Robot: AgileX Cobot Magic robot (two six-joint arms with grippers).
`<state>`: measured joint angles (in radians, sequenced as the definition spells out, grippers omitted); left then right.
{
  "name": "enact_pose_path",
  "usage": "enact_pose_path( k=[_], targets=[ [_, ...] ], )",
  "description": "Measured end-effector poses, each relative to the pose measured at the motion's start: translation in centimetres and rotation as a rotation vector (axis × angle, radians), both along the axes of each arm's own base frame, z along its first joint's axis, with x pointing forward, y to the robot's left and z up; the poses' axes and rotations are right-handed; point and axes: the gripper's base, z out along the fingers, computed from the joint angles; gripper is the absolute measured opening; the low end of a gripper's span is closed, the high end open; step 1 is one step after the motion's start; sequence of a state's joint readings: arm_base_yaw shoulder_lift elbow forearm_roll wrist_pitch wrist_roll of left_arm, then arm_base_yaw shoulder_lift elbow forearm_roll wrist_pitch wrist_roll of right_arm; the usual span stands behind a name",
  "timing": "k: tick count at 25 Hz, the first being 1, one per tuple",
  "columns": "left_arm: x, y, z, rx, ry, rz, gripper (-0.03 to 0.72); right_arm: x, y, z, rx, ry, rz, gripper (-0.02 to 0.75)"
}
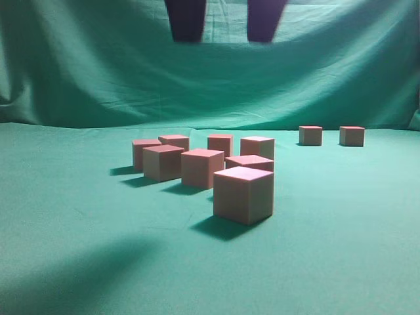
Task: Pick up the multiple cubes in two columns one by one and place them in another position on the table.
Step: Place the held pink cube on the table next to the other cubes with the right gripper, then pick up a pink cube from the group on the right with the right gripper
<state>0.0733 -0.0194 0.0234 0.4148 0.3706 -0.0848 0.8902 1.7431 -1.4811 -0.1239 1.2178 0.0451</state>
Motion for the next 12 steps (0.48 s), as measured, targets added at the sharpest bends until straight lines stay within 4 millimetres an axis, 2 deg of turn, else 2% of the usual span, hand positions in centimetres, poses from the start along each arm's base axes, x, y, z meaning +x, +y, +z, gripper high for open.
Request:
enact_pose_path(
  k=[2, 5, 7, 12],
  targets=[
    [0.0, 0.0, 0.0, 0.0, 0.0, 0.0, 0.0, 0.7, 0.2, 1.7, 0.009, -0.072, 0.006, 0.577],
    [0.0, 0.0, 0.0, 0.0, 0.0, 0.0, 0.0, 2.5, -0.6, 4.0, 0.032, -0.171, -0.061, 0.577],
    [0.0, 0.0, 0.0, 0.0, 0.0, 0.0, 0.0, 4.3, -2.1, 5.2, 0.056, -0.21, -0.147, 0.577],
    [0.0, 0.0, 0.0, 0.0, 0.0, 0.0, 0.0, 9.7, -8.2, 6.6, 0.107, -0.282, -0.407, 0.577]
  ],
)
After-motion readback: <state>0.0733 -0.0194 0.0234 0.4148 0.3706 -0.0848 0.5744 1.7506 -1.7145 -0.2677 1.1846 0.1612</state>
